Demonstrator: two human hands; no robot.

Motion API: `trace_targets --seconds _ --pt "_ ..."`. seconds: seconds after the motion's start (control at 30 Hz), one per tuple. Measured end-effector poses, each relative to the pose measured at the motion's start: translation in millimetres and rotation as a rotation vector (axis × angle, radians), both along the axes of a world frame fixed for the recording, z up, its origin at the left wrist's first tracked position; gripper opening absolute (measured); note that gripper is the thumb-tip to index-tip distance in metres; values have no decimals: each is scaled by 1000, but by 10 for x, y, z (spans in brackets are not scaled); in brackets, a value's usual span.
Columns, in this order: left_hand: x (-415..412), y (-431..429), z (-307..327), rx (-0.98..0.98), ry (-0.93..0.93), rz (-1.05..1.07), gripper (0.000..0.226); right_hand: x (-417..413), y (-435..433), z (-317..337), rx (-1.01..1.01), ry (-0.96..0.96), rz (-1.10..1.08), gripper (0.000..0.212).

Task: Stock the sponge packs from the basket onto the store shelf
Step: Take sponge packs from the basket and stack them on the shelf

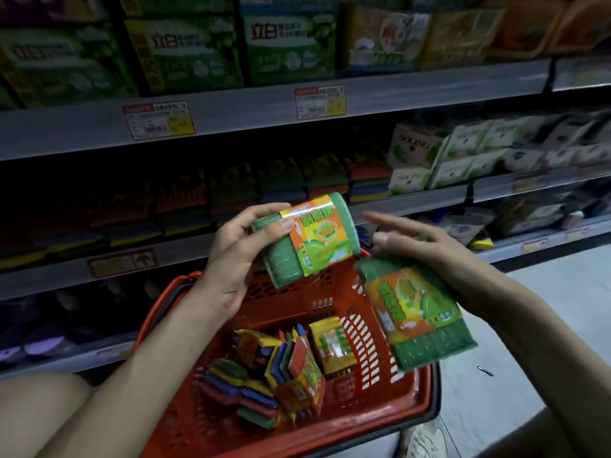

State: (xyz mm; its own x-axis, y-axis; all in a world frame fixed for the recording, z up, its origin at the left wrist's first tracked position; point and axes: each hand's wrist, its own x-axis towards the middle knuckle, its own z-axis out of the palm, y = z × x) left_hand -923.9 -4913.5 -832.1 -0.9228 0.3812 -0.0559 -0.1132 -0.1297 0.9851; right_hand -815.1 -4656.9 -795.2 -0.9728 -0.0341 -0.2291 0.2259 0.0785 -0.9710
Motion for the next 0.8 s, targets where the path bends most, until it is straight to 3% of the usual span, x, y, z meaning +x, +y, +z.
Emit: trace_targets --seconds 0.07,0.2,0.43,0.53,0.63,0.8 --pt "5 43 47 -41 2 -69 39 21 -17 12 19 -40 27 46" --pt "9 164 118 -105 7 -138 55 44 -73 -42 21 -51 -39 55" --pt "54 280 116 -132 -69 -226 54 62 28 2 -44 10 -116 42" --pt "43 277 220 -231 -8 -268 52 34 105 65 -31 33 -111 42" --pt "-14 323 334 -228 -10 -196 54 1 220 117 -20 44 -96 40" --pt "-39 595 448 -144 -112 62 31 -40 347 178 -33 99 -289 24"
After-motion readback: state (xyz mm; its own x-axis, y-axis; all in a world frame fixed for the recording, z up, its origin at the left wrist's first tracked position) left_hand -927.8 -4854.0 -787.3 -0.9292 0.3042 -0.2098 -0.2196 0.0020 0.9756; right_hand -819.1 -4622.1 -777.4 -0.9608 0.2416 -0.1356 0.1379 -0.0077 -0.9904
